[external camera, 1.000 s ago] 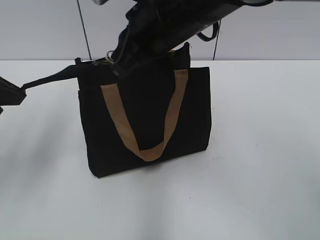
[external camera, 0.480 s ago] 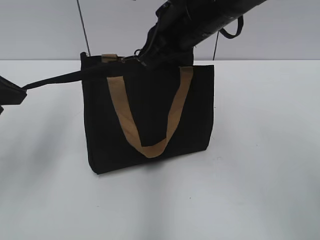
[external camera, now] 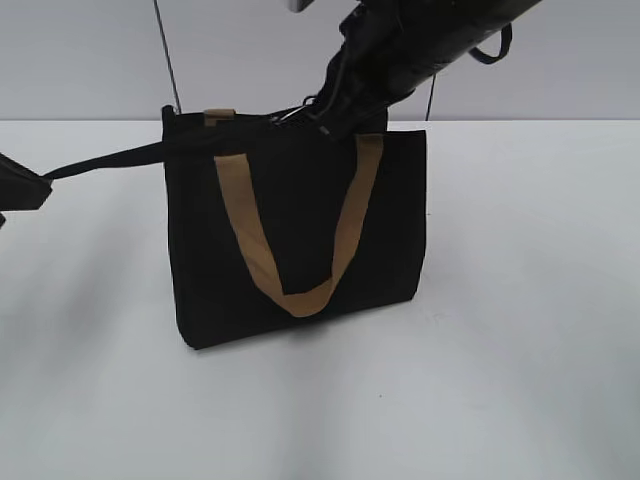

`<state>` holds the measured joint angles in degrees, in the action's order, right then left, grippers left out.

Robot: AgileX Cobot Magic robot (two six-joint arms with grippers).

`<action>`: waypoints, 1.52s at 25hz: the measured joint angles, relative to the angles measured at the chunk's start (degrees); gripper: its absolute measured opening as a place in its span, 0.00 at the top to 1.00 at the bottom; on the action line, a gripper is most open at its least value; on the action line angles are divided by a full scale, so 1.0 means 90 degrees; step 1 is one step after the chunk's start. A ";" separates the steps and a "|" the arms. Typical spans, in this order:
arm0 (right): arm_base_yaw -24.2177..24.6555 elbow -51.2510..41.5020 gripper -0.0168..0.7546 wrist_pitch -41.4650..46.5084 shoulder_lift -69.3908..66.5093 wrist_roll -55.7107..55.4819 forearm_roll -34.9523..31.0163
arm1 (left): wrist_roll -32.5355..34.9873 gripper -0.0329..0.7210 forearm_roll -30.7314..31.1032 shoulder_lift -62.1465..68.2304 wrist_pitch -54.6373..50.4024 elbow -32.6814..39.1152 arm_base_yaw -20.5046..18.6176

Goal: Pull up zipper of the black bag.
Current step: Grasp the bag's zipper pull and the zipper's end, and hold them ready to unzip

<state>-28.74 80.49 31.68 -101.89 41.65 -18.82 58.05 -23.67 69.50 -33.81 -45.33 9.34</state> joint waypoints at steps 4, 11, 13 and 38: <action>0.0190 0.0000 0.98 0.0008 0.0000 0.0000 0.0212 | -0.0071 0.93 0.0065 0.0000 -0.0008 0.0000 -0.0007; 0.0533 0.0000 0.98 0.0125 0.0000 0.0000 0.0334 | -0.0220 0.93 0.0062 0.0000 -0.0040 0.0000 -0.0385; 0.0648 0.0000 0.98 0.0205 0.0000 0.0000 0.0379 | -0.0227 0.93 0.0029 0.0000 -0.0046 0.0000 -0.0439; 0.0936 0.0000 0.57 0.0297 0.0000 0.0000 0.0560 | -0.0242 0.37 -0.0499 0.0000 -0.0031 0.0000 -0.0506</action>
<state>-20.32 80.49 34.36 -101.89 41.65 -13.78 55.87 -28.16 69.50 -34.08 -45.33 4.79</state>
